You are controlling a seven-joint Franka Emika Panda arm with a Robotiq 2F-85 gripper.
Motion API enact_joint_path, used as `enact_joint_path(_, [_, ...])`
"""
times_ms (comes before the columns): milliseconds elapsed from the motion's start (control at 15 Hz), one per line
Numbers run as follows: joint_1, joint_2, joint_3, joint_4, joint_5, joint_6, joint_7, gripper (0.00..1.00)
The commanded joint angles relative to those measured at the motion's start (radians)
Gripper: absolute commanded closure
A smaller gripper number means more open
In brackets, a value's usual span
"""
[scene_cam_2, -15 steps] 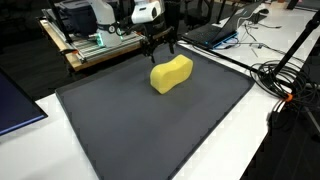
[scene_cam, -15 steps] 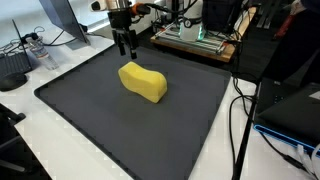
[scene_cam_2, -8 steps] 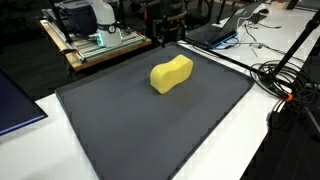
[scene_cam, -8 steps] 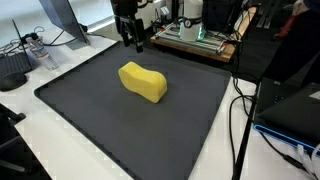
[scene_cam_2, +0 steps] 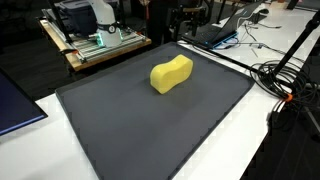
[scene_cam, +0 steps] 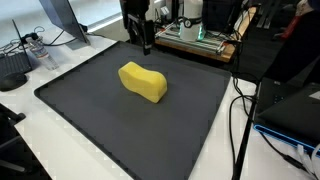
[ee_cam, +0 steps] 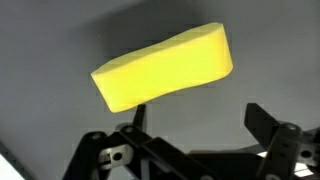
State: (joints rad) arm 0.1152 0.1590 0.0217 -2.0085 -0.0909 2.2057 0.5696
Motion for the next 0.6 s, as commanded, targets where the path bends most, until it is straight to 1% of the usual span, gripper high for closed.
enact_joint_path(0, [0.042, 0.074, -0.005, 0.115, -0.103, -0.087, 0.198, 0.0])
enact_joint_path(133, [0.068, 0.108, -0.006, 0.163, -0.149, -0.128, 0.297, 0.0])
enact_joint_path(333, [0.105, 0.168, -0.002, 0.244, -0.184, -0.213, 0.413, 0.0])
enact_joint_path(533, [0.123, 0.217, 0.004, 0.316, -0.161, -0.293, 0.442, 0.0])
